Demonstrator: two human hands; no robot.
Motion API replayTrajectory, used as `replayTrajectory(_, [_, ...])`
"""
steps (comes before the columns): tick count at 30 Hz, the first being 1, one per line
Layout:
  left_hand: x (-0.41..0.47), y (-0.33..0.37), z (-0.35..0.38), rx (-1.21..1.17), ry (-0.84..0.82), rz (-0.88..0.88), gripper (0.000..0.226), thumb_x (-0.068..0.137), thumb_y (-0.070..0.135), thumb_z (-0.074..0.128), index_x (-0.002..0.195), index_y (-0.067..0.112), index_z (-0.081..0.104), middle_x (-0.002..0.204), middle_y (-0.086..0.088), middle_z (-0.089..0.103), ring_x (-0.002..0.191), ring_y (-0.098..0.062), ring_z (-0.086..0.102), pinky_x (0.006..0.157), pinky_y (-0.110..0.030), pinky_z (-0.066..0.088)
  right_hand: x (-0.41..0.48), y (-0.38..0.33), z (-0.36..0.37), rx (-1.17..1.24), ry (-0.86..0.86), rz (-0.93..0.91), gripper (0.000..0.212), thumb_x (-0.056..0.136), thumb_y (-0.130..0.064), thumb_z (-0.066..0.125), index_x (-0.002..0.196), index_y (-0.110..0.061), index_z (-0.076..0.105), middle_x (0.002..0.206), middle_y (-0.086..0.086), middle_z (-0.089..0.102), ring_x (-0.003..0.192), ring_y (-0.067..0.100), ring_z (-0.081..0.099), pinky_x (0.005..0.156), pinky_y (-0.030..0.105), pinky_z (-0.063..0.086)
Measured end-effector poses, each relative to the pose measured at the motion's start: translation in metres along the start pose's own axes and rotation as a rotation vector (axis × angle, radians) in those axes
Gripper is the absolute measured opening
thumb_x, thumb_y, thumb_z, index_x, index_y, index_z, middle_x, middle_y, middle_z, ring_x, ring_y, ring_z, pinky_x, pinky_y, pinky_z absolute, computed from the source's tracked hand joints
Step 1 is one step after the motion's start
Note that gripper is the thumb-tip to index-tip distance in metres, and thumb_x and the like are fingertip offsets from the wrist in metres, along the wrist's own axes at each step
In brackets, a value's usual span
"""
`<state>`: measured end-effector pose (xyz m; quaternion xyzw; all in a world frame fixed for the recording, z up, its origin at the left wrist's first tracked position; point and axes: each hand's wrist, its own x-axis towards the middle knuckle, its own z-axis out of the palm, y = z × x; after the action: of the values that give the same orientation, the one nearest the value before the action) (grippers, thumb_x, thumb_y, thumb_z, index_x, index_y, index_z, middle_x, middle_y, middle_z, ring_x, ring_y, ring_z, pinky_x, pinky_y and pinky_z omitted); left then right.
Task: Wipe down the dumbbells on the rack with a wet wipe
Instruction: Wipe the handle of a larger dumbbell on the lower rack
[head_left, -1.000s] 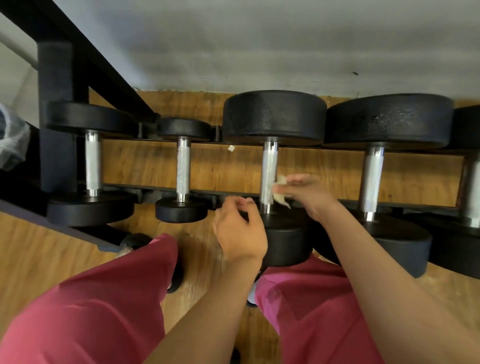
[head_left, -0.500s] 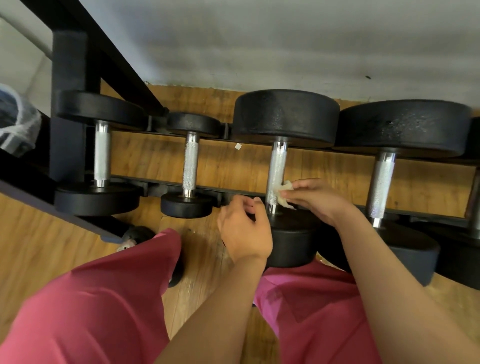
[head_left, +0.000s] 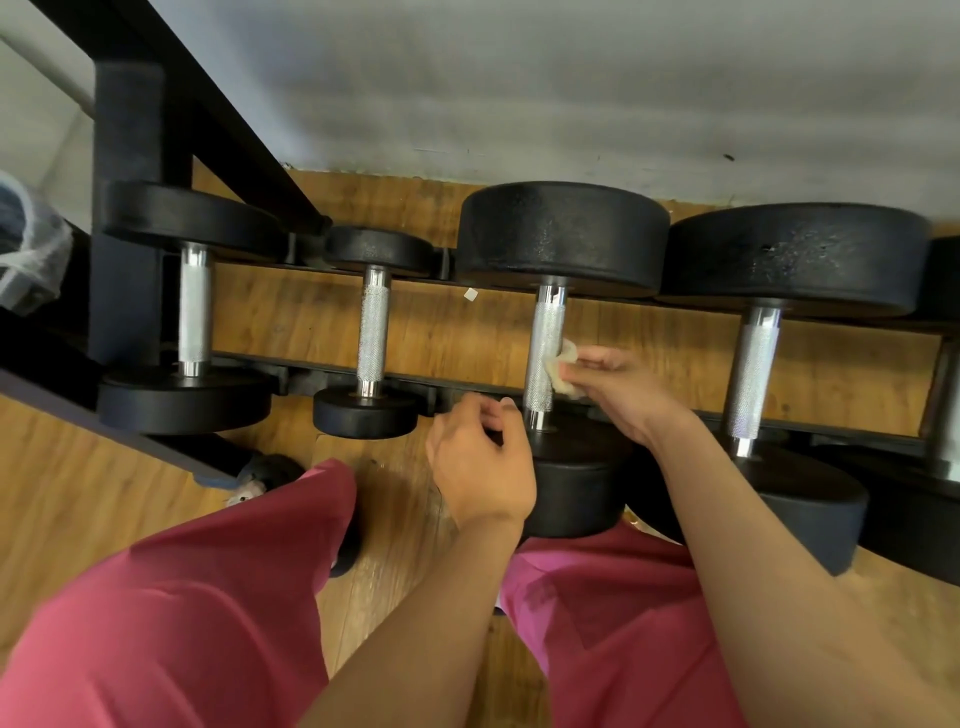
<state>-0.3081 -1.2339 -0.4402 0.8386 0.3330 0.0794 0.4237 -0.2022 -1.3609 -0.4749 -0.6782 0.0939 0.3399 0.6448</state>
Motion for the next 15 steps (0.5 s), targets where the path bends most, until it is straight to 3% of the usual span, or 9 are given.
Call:
replayTrajectory(4, [0.000, 0.000, 0.000, 0.007, 0.004, 0.009, 0.016, 0.094, 0.025, 0.056, 0.078, 0.024, 0.054, 0.069, 0.018, 0.049, 0.084, -0.006, 0.039, 0.077, -0.027, 0.029, -0.007, 0.006, 0.000, -0.250, -0.127, 0.059, 0.016, 0.084, -0.007, 0.071, 0.099, -0.014, 0.072, 0.095, 0.002, 0.075, 0.092, 0.013, 0.069, 0.092, 0.028, 0.051])
replayTrajectory(9, [0.000, 0.000, 0.001, -0.010, -0.006, 0.017, 0.016, 0.093, 0.029, 0.053, 0.078, 0.025, 0.054, 0.071, 0.018, 0.050, 0.087, -0.009, 0.042, 0.078, -0.028, 0.032, -0.002, -0.003, 0.007, 0.027, 0.178, -0.048, 0.015, 0.088, -0.011, 0.067, 0.098, -0.022, 0.069, 0.107, 0.003, 0.071, 0.099, 0.014, 0.066, 0.088, 0.026, 0.050])
replayTrajectory(15, [-0.001, -0.002, 0.001, 0.005, -0.004, 0.020, 0.016, 0.092, 0.028, 0.054, 0.076, 0.026, 0.053, 0.069, 0.018, 0.049, 0.085, -0.007, 0.040, 0.078, -0.028, 0.031, -0.014, 0.006, 0.008, -0.080, 0.095, 0.050, 0.012, 0.084, -0.008, 0.072, 0.094, -0.015, 0.071, 0.097, 0.004, 0.073, 0.091, 0.013, 0.068, 0.080, 0.020, 0.053])
